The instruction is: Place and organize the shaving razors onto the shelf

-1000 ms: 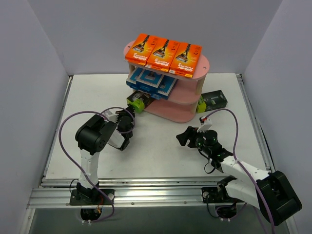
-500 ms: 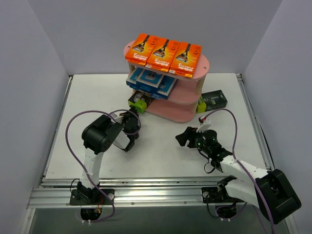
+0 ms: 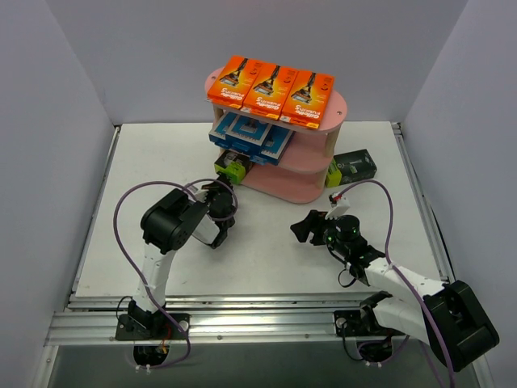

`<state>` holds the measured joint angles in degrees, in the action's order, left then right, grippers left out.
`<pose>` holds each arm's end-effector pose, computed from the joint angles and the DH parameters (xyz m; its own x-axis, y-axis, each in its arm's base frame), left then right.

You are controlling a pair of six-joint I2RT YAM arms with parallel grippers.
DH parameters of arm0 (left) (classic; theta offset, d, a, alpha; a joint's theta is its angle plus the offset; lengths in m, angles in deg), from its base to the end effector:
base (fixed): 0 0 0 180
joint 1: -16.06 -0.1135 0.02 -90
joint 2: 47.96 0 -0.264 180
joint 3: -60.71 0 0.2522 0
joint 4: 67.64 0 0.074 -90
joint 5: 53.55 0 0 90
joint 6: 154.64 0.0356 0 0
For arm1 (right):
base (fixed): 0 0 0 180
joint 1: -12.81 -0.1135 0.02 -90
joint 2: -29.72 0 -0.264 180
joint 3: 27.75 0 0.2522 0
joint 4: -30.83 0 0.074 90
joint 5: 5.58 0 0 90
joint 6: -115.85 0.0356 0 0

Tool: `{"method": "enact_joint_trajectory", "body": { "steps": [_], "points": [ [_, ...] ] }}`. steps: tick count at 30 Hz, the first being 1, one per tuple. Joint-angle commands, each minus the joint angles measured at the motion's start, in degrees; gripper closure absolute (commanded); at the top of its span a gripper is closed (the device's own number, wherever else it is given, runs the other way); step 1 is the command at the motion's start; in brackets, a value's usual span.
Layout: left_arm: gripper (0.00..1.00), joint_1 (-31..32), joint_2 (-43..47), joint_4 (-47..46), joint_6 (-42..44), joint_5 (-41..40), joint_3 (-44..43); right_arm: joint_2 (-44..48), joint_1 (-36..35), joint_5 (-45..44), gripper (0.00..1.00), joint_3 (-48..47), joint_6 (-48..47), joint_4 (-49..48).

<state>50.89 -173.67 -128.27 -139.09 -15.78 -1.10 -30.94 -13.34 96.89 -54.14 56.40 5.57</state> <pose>0.3286 -0.1943 0.0959 0.2745 -0.9099 -0.3111 -0.1250 0.2870 -0.9497 0.1820 0.0979 0.1846 -0.4371 0.3383 -0.8334 -0.4640 0.7089 0.5311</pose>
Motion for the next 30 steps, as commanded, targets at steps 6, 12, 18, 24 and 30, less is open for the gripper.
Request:
{"method": "enact_joint_trajectory", "body": {
  "steps": [6, 12, 18, 24, 30],
  "points": [
    [0.98, 0.59, -1.64, -16.31, 1.68, -1.3, -3.36, -0.16, 0.57, 0.45, 0.36, 0.14, -0.05, -2.99],
    [0.98, 0.59, -2.26, -16.31, 1.86, -0.86, -3.8, 0.11, 0.49, 0.28, 0.36, 0.23, -0.13, -3.07],
    [0.96, 0.68, -2.08, -16.31, 1.77, -0.51, -2.75, -0.07, 0.49, 0.45, 0.36, 0.23, -0.13, -3.25],
    [0.76, 0.68, -2.52, -16.31, 3.0, 1.16, -2.84, 0.46, 0.49, 0.36, 0.36, 0.41, -0.13, -3.07],
    [0.72, 0.59, -1.82, -16.31, 3.18, 1.16, -2.05, 0.37, 0.49, 0.36, 0.36, 0.41, -0.22, -3.16]
  ]
}}
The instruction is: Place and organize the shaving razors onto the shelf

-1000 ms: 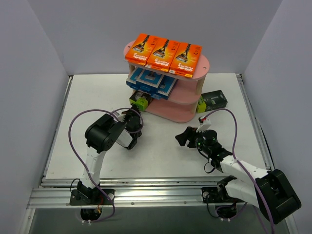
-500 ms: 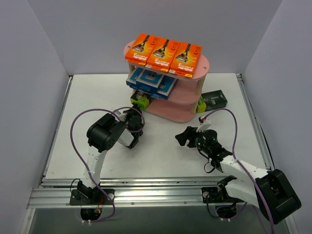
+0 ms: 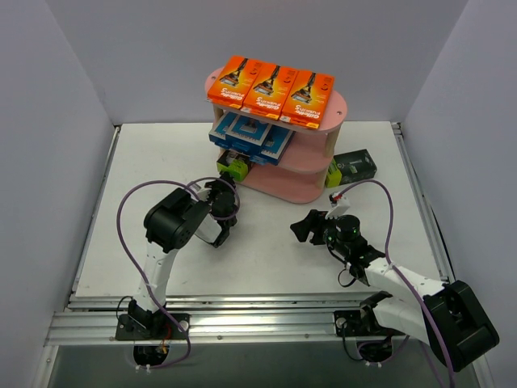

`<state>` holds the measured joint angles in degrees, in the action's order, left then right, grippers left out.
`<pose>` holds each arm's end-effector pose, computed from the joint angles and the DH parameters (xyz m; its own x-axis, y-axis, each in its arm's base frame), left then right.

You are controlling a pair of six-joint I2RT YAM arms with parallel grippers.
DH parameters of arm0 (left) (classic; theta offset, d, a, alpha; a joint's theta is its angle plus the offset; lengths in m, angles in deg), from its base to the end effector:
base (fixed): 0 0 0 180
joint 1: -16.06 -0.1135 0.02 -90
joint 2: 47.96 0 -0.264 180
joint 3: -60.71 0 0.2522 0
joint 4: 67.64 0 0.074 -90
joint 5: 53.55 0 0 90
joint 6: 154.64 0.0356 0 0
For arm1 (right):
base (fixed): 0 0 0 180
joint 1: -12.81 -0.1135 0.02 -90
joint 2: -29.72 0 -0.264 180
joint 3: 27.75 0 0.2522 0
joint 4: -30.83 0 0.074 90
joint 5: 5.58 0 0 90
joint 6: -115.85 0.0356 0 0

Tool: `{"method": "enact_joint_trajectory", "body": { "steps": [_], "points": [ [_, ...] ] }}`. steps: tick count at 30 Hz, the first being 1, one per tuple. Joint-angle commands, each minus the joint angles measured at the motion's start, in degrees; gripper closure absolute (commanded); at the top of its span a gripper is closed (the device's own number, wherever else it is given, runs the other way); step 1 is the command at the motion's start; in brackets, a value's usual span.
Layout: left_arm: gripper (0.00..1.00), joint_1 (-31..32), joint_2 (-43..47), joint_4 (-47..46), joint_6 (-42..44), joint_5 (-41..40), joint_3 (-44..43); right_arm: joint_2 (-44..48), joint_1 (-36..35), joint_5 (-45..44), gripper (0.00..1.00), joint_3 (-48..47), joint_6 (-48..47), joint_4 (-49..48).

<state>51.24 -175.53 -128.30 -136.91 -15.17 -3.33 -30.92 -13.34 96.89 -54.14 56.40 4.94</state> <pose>0.3343 -0.2015 0.0922 0.2563 -0.9042 -0.3415 -0.1249 0.3194 -0.9394 0.1821 0.0980 0.1858 -0.4286 0.3425 -0.8361 -0.4694 0.7063 0.5299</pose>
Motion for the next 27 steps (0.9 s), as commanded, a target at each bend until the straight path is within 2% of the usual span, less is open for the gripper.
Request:
{"method": "enact_joint_trajectory", "body": {
  "steps": [1, 15, 19, 23, 27],
  "points": [
    [0.72, 0.33, 0.13, -16.29, 0.9, 0.64, 0.27, 0.44, 0.49, 0.36, 0.36, 0.41, -0.22, -2.53],
    [0.68, 0.15, 1.62, -16.38, -1.03, 1.78, 2.91, 0.96, 0.58, 0.27, 0.36, 0.67, -0.4, -2.35],
    [0.63, -0.02, 2.94, -16.38, -0.59, 1.96, 4.05, 1.32, 0.49, 0.27, 0.36, 0.76, -0.49, -2.09],
    [0.52, -0.46, 3.73, -16.29, -0.5, 3.19, 4.93, 1.84, 0.49, 0.1, 0.36, 0.93, -0.4, -1.91],
    [0.52, -0.55, 5.13, -16.29, -0.41, 3.28, 6.33, 1.93, 0.57, 0.01, 0.36, 0.85, -0.4, -1.74]
  ]
}}
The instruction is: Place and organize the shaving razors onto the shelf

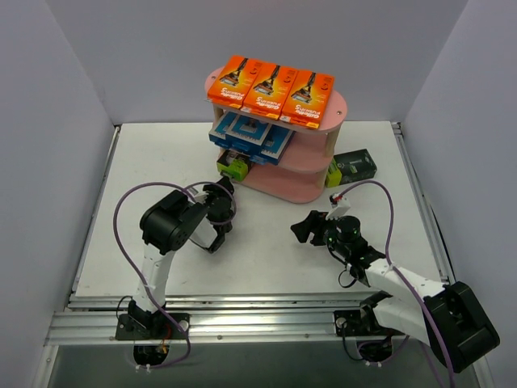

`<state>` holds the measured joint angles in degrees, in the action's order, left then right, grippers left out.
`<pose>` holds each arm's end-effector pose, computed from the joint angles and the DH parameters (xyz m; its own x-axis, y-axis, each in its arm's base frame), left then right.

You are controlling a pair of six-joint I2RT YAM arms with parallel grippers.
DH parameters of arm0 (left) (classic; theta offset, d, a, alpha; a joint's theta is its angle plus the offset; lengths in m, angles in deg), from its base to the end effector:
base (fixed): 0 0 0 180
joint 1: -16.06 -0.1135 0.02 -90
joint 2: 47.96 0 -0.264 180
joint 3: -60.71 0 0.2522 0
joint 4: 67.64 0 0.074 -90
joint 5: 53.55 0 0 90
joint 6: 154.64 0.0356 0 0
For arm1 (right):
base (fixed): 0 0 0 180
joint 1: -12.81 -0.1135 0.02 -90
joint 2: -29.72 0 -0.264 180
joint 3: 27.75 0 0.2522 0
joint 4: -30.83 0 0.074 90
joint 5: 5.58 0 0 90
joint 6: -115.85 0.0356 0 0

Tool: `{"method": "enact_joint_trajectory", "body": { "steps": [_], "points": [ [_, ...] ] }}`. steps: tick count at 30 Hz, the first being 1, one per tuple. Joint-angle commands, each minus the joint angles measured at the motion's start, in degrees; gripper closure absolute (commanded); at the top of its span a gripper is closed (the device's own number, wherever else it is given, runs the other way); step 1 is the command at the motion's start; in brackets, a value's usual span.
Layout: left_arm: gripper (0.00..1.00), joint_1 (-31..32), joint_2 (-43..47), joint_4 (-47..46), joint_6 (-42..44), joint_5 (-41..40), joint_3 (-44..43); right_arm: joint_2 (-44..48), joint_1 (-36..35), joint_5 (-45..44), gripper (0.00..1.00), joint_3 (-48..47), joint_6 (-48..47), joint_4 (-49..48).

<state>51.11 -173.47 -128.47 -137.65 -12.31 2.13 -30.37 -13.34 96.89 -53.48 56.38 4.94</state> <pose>0.3175 -0.1900 0.0860 0.1979 -0.9089 -0.3670 -0.1514 0.3415 -0.9276 0.1798 0.0969 0.1840 -0.4299 0.3415 -0.8358 -0.4686 0.7069 0.5298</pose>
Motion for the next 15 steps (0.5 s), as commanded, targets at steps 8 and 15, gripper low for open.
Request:
{"method": "enact_joint_trajectory", "body": {
  "steps": [8, 15],
  "points": [
    [0.5, -0.51, 8.7, -16.12, 2.61, 1.11, 6.66, 2.0, 0.49, -0.34, 0.35, 0.28, -0.29, -1.47],
    [0.57, -0.68, 17.74, -15.42, 5.16, 10.59, 14.66, 3.49, 0.84, -4.72, 0.37, -0.6, 1.55, 3.43]
  ]
}}
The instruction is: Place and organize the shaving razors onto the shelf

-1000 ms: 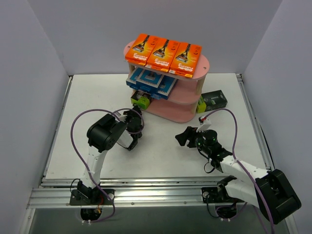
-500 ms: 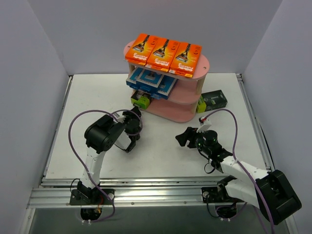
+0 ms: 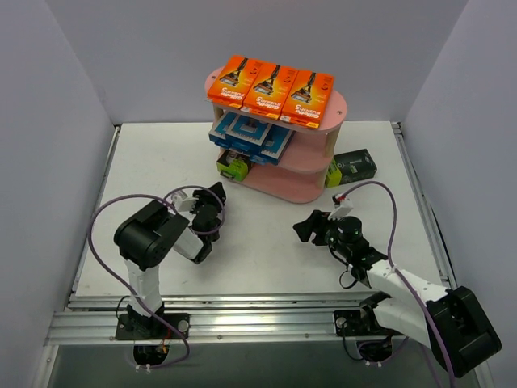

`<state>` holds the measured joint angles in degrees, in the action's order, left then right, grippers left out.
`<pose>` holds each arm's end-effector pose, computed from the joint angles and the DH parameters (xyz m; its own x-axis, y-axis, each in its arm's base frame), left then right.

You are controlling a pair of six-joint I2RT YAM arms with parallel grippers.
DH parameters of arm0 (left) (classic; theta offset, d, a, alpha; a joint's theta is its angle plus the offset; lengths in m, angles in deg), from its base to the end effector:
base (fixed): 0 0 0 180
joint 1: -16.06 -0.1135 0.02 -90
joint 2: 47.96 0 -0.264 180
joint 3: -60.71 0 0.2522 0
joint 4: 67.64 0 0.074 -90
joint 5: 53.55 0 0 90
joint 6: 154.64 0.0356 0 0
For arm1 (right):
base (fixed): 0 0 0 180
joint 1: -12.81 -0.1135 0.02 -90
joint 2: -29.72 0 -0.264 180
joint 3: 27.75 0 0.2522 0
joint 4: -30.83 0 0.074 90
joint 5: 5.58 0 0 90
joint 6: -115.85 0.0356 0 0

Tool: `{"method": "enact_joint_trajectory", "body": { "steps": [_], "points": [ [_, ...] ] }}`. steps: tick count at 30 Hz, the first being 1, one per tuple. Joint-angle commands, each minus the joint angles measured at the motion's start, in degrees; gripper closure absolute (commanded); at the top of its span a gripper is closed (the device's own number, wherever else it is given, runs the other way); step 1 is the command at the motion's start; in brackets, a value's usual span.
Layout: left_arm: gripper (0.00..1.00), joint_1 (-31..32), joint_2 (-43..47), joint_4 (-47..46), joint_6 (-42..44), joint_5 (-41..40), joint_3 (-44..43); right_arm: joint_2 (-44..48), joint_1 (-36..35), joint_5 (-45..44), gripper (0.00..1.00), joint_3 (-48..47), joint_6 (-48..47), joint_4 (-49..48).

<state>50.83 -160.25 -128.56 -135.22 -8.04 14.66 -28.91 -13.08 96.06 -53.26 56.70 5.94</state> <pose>0.2777 -0.1624 0.1177 0.1316 -0.9104 -0.3923 -0.1271 0.3770 -0.9174 0.1782 0.0945 0.1855 -0.4220 0.3535 -0.8349 -0.4553 0.7137 0.5323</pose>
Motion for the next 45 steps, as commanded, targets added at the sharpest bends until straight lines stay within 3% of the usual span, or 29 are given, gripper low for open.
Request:
{"method": "enact_joint_trajectory", "body": {
  "steps": [1, 9, 14, 17, 18, 21, 23, 27, 32, 38, 45],
  "points": [
    [0.6, -0.49, 5.23, -14.54, 3.69, 8.35, 2.67, 2.2, 0.75, -5.04, 0.37, -1.26, 1.58, 3.23],
    [0.63, -0.75, 13.76, -6.99, 3.88, 28.2, 7.68, 5.89, 1.63, -21.8, 0.39, -3.63, 10.26, 15.44],
    [0.54, -0.93, 20.26, -0.66, 3.35, 36.04, 9.53, 6.34, 4.44, -28.15, 0.36, -7.66, 13.53, 22.29],
    [0.48, -1.01, 25.62, 5.49, 3.96, 41.65, 8.74, 4.23, 6.81, -31.05, 0.34, -10.57, 14.76, 25.9],
    [0.38, -1.01, 27.98, 8.64, 4.23, 43.42, 8.39, 2.75, 7.51, -31.93, 0.33, -12.66, 15.03, 27.3],
    [0.35, -1.28, 33.16, 17.24, 5.19, 49.22, 6.81, 1.33, 10.76, -34.22, 0.3, -16.27, 14.42, 29.33],
    [0.32, -1.54, 36.25, 22.18, 7.56, 51.33, 5.76, 0.54, 13.13, -32.83, 0.29, -17.69, 13.45, 29.43],
    [0.23, -2.68, 46.53, 43.66, 15.46, 55.64, -1.25, -2.62, 21.12, -26.06, 0.25, -21.55, 11.52, 28.64],
    [0.12, -4.35, 55.23, 62.6, 27.68, 55.21, -8.48, -10.77, 26.58, -19.29, 0.2, -29.9, 8.18, 27.93],
    [0.03, -11.65, 54.73, 71.66, 33.57, 62.77, -13.84, -23.51, 31.69, -13.23, 0.19, -43.5, 1.68, 29.86],
    [0.06, -14.11, 49.89, 83.54, 40.25, 66.2, -21.05, -38.12, 33.01, -13.4, 0.19, -59.49, -5.88, 32.85]
  ]
}}
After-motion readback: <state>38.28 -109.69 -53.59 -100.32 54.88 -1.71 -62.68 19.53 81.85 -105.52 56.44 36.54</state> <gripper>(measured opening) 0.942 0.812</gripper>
